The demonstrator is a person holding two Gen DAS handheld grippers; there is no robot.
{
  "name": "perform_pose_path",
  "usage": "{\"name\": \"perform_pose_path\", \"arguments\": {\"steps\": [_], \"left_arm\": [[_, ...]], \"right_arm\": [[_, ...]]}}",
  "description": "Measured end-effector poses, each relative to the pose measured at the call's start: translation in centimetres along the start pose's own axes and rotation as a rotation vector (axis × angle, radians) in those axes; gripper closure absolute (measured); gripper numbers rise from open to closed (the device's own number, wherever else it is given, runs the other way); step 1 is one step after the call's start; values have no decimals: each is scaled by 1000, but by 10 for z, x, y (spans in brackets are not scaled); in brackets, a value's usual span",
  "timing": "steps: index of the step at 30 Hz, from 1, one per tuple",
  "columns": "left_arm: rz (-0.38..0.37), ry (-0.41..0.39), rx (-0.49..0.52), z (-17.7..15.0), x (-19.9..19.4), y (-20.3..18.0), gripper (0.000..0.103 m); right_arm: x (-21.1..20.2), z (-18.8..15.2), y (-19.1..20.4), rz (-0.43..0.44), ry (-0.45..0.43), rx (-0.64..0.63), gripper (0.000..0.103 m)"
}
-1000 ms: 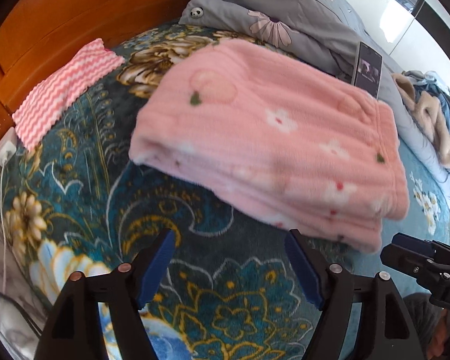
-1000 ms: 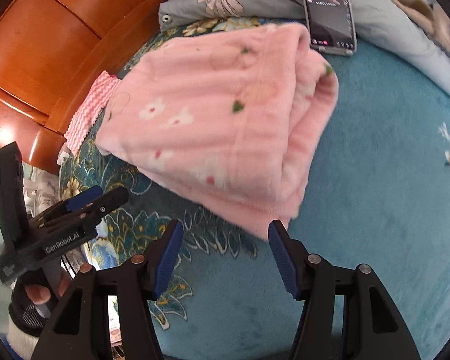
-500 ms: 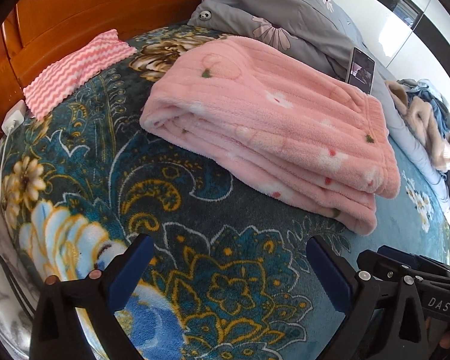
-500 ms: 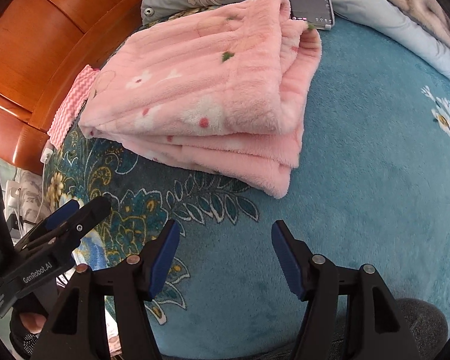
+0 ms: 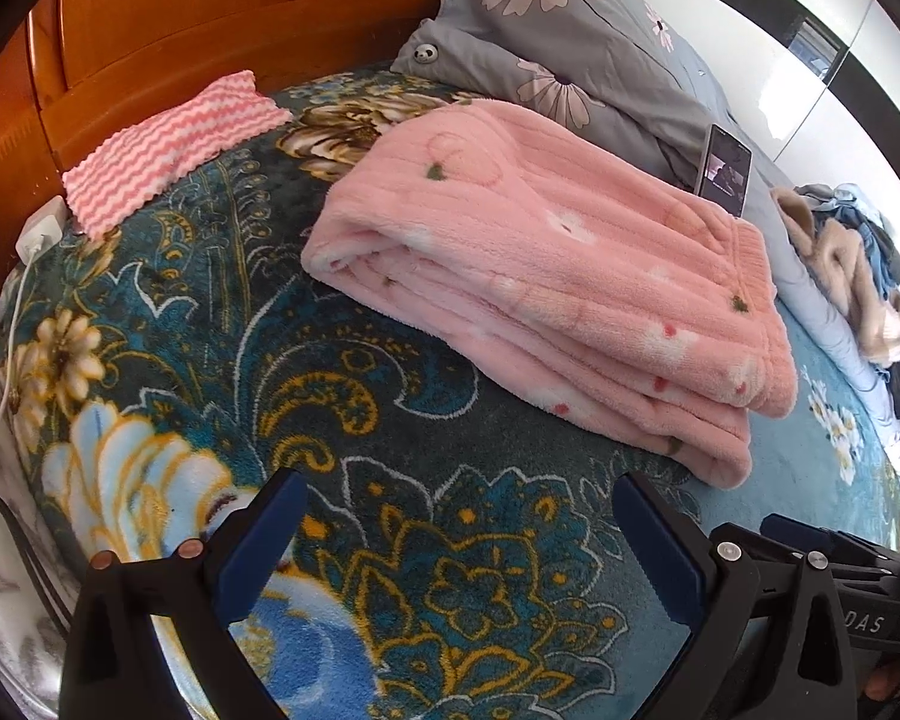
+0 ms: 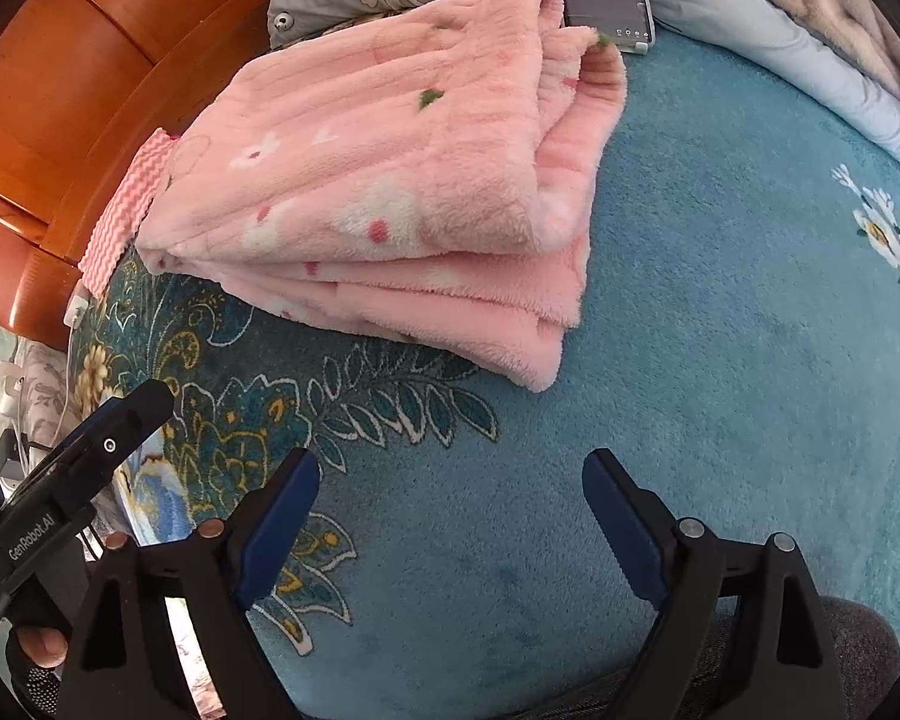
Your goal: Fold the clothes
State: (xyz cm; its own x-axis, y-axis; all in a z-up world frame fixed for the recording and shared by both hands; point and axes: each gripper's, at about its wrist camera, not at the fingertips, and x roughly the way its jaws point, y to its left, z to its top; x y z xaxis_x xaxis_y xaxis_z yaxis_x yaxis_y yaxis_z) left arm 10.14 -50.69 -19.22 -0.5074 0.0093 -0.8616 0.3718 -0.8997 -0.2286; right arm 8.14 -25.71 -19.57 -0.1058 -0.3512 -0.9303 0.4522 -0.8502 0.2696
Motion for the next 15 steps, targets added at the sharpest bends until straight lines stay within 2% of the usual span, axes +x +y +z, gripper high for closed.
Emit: {"name": "perform_pose_path", "arguments": {"steps": [3, 5, 6, 7, 15], "left_arm": [[-10, 5, -21, 0, 4, 4, 0], [-9, 11, -25, -1, 6, 5, 0], [-8, 14, -25, -2, 7, 5, 0], [0, 15, -17, -3, 8, 5, 0], [139, -66, 58, -5, 0, -8, 0]], "right_arm": [[0, 0, 0, -6, -6, -5, 12], [0, 0, -1, -13, -7, -9, 8], [0, 0, -1, -16, -7, -12, 1], [0, 0, -1, -19, -10, -14, 0], [-1, 0, -3, -25, -17, -19, 0]]}}
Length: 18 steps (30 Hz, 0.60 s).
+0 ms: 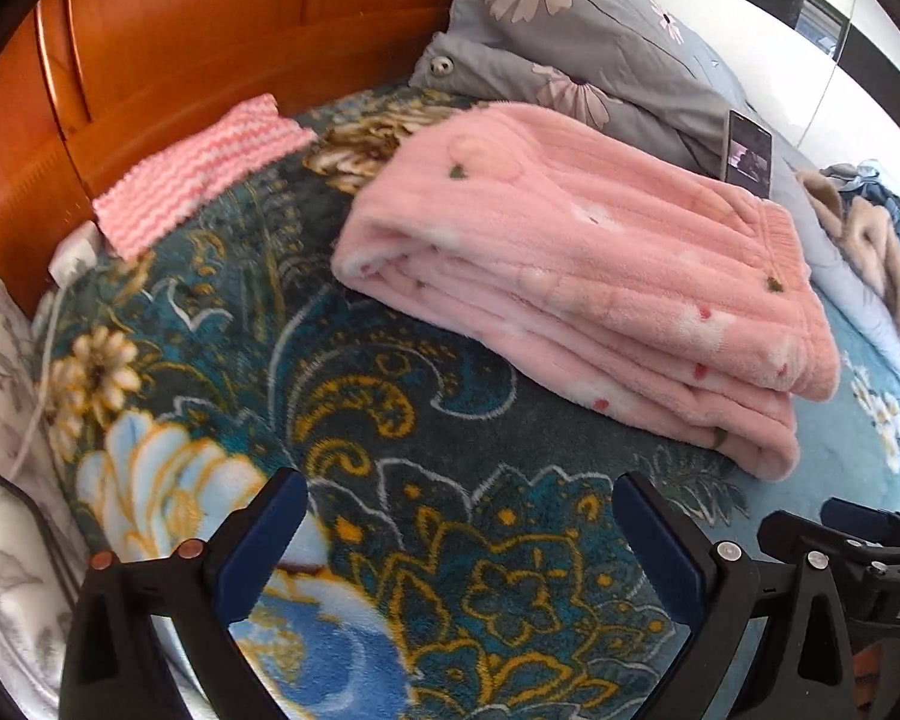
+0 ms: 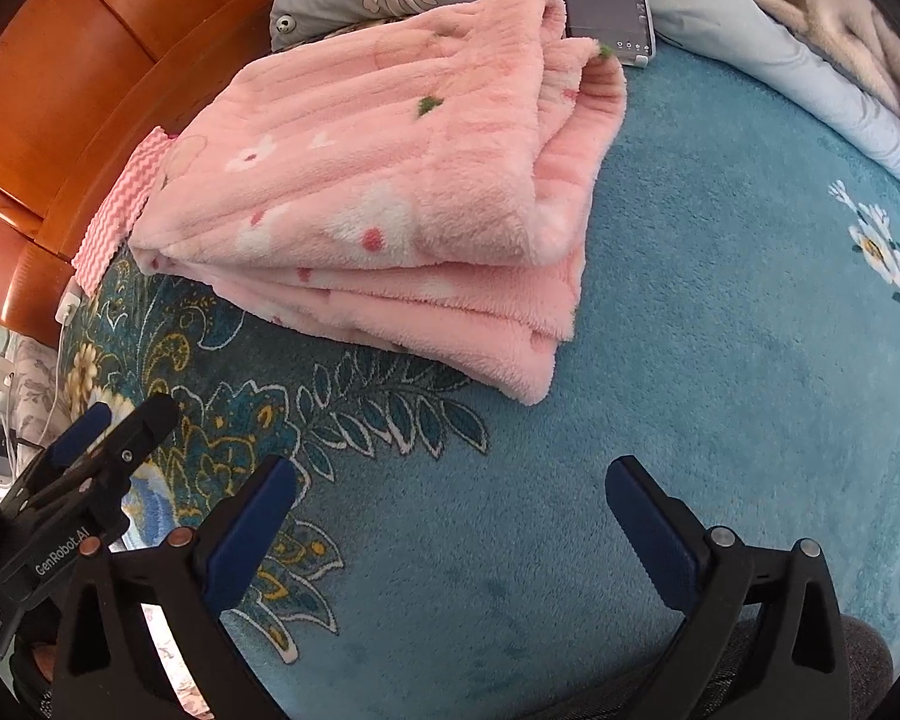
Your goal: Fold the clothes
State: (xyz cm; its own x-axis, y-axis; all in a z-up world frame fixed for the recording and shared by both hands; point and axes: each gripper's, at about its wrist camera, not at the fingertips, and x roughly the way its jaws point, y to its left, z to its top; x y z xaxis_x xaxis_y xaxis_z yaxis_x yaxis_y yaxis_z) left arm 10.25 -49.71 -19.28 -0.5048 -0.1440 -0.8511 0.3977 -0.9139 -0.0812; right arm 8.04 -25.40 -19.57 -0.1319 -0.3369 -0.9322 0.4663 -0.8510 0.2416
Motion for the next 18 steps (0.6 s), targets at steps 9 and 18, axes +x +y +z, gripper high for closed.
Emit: {"name": "perform_pose_path", "arguments": {"steps": [9, 18], "left_arm": [[54, -21, 22, 3, -2, -1, 0], [65, 30, 38, -4, 9, -10, 0]], "right_arm": [[-3, -1, -1, -2, 2, -2, 0], [-5, -2, -3, -6, 12, -4, 0]]}}
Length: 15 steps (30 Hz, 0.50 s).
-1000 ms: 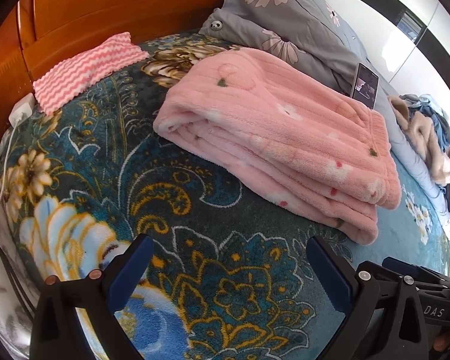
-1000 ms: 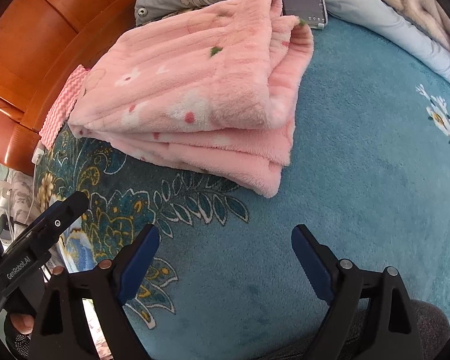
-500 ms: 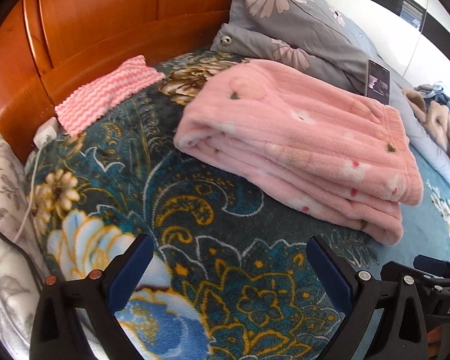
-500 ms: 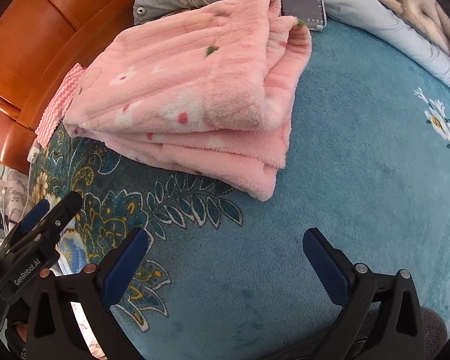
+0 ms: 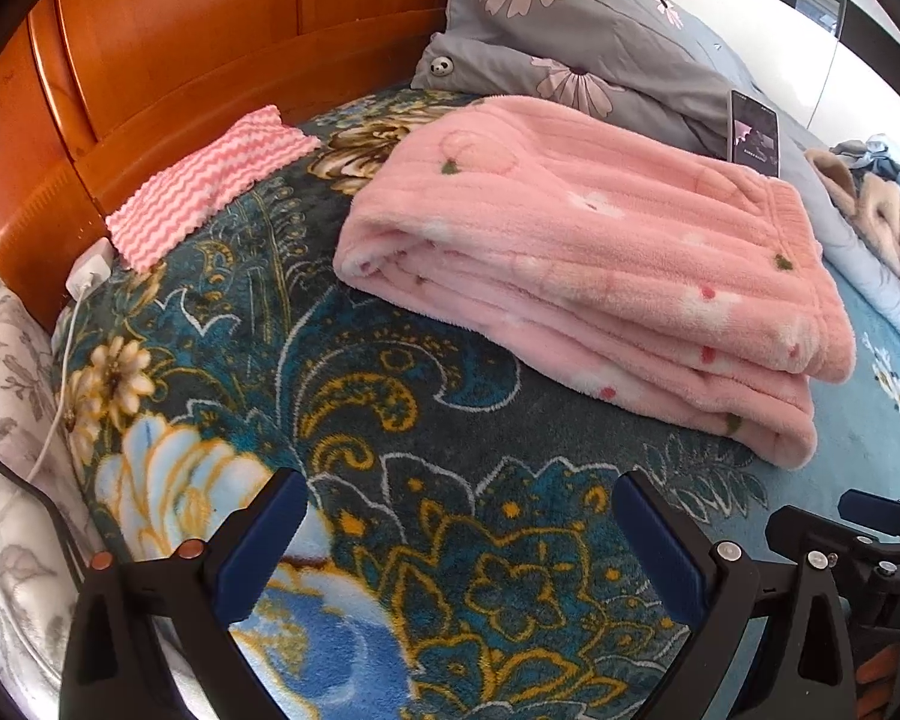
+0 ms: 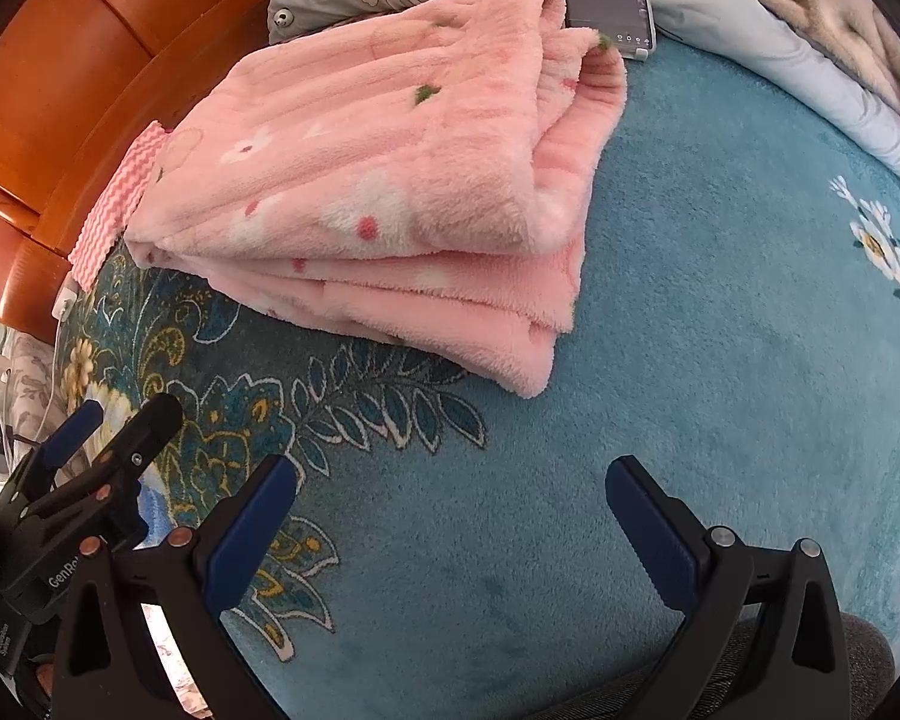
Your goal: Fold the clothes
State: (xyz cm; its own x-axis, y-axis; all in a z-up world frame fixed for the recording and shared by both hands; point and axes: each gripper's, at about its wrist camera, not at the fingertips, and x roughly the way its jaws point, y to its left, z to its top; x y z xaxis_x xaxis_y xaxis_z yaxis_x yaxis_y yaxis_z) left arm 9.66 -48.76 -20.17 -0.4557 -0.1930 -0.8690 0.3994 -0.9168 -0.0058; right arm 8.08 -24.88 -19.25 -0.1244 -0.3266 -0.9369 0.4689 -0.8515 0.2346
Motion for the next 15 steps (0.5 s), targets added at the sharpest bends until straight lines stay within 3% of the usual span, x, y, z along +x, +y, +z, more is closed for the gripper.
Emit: {"name": "perform_pose_path", "arguments": {"steps": [4, 15], "left_arm": [[33, 19, 28, -4, 6, -5, 0], [19, 69, 57, -12, 17, -13, 0]], "right_arm": [[-2, 0, -1, -4, 1, -2, 0], [-5, -2, -5, -11, 21, 3, 0]]}}
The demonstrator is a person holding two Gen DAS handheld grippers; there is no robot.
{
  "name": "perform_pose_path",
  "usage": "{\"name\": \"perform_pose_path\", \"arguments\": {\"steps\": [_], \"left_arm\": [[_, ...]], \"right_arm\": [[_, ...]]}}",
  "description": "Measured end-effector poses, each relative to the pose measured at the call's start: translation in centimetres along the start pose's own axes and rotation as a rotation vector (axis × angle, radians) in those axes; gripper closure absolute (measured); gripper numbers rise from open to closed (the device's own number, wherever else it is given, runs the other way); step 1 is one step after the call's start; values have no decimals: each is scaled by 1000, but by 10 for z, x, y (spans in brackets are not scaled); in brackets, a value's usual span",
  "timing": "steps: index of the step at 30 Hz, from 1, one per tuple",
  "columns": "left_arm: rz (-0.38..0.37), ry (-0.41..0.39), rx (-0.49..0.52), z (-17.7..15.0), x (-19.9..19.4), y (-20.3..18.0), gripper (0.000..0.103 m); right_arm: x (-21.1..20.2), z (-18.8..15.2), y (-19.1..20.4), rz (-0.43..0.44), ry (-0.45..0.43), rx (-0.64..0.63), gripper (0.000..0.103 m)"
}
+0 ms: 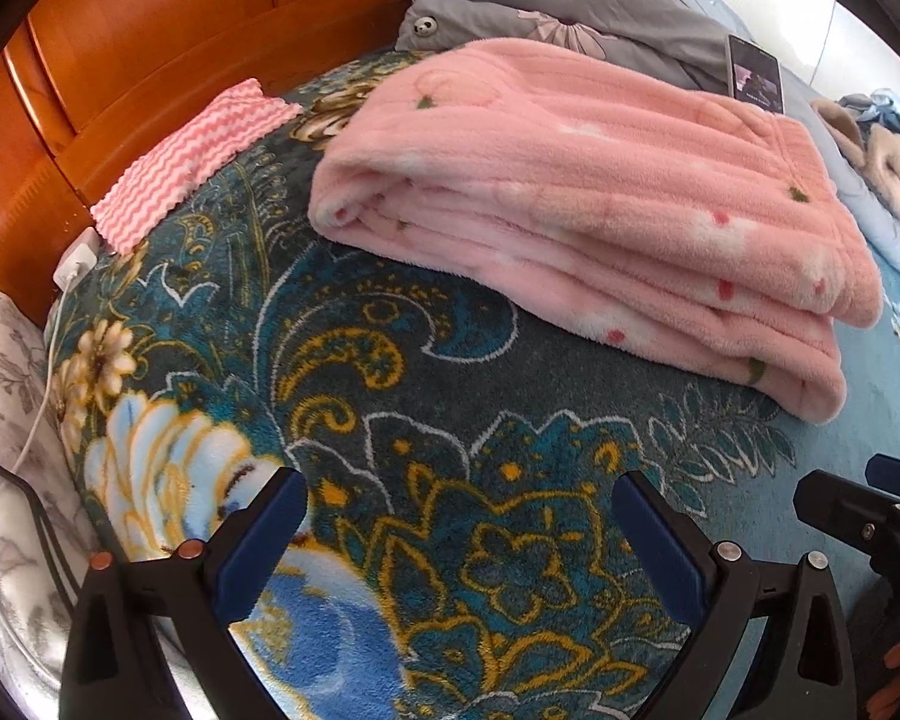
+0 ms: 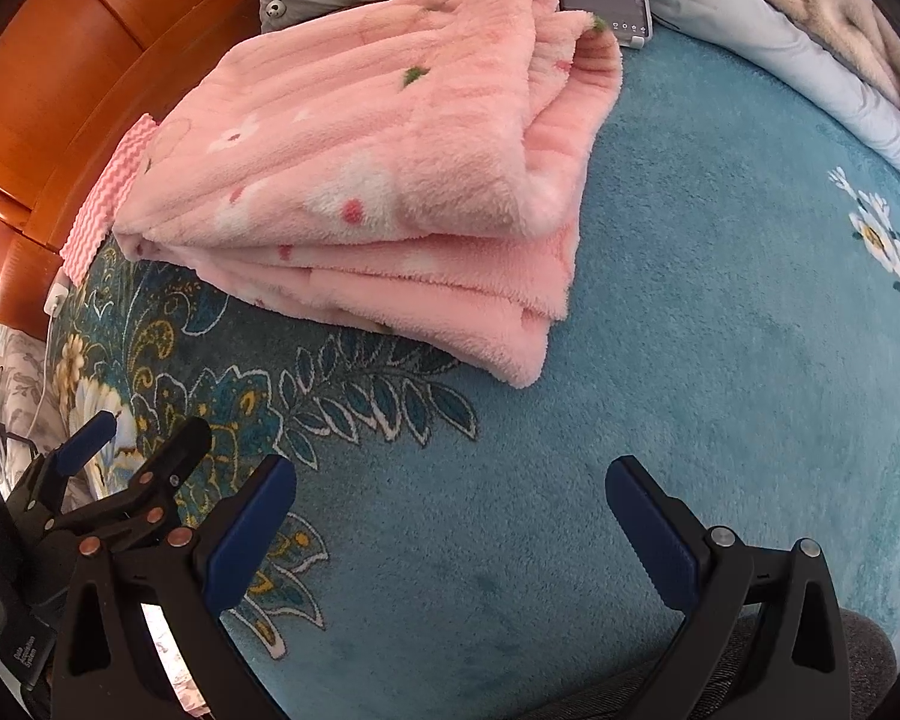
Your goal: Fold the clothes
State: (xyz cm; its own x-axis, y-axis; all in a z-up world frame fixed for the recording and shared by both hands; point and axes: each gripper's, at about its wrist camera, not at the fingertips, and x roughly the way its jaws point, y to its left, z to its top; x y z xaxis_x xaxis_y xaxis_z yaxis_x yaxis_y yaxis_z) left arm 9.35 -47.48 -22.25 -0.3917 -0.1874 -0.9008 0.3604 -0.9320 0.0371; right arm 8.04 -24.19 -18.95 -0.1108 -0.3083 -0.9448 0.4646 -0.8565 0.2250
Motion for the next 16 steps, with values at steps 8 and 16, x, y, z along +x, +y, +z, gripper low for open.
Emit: {"name": "perform_pose_path", "arguments": {"steps": [8, 16], "left_arm": [[5, 3, 14, -3, 1, -5, 0], [4, -3, 24, -4, -1, -6, 0]], "right_arm": [[-6, -1, -4, -2, 5, 9, 0], [-14, -1, -7, -1, 5, 11, 0]]}}
